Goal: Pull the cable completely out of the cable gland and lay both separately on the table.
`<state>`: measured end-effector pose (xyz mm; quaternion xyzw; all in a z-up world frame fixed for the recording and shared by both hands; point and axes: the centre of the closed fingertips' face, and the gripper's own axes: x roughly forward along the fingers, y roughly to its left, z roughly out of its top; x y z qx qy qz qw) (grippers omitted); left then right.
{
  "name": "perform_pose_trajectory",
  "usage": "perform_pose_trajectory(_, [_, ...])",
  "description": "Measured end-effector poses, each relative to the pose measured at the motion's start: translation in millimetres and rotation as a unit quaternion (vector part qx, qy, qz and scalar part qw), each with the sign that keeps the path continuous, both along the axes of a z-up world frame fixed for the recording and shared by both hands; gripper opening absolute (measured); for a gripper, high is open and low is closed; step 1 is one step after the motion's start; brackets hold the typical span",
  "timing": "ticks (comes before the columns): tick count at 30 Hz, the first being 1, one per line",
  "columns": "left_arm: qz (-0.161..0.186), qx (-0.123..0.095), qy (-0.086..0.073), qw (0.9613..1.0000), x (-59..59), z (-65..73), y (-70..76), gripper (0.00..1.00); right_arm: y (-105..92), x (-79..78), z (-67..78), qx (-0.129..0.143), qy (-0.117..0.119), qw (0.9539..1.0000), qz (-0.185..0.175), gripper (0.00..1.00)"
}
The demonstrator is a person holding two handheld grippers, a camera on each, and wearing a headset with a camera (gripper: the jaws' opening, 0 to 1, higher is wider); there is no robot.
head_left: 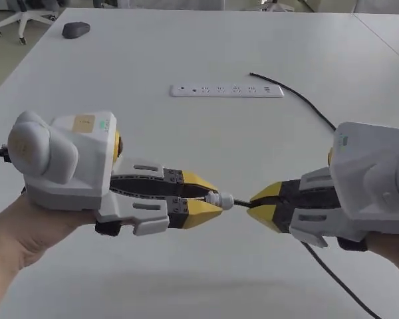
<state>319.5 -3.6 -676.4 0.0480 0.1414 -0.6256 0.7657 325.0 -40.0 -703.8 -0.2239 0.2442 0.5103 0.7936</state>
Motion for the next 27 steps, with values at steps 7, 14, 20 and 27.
perform_pose_trajectory(7, [0.006, -0.001, -0.001, 1.0, 2.5, 1.0, 3.6, 0.15, -22.0, 6.7, -4.3, 0.006, 0.021, 0.9989, -0.041, 0.0])
perform_pose_trajectory(14, [0.005, -0.005, -0.001, 1.0, 1.7, 2.8, 2.6, 0.15, -39.9, 13.9, -13.2, 0.002, 0.046, 0.9949, -0.089, 0.0])
perform_pose_trajectory(20, [0.008, -0.007, -0.009, 0.9999, 2.5, 5.3, 4.2, 0.15, -56.1, 18.1, -22.0, -0.01, 0.055, 0.9914, -0.118, 0.0])
perform_pose_trajectory(27, [0.013, -0.004, -0.011, 0.9998, 5.6, 4.8, 9.1, 0.15, -72.3, 15.3, -32.8, -0.014, 0.077, 0.9872, -0.139, 0.0])
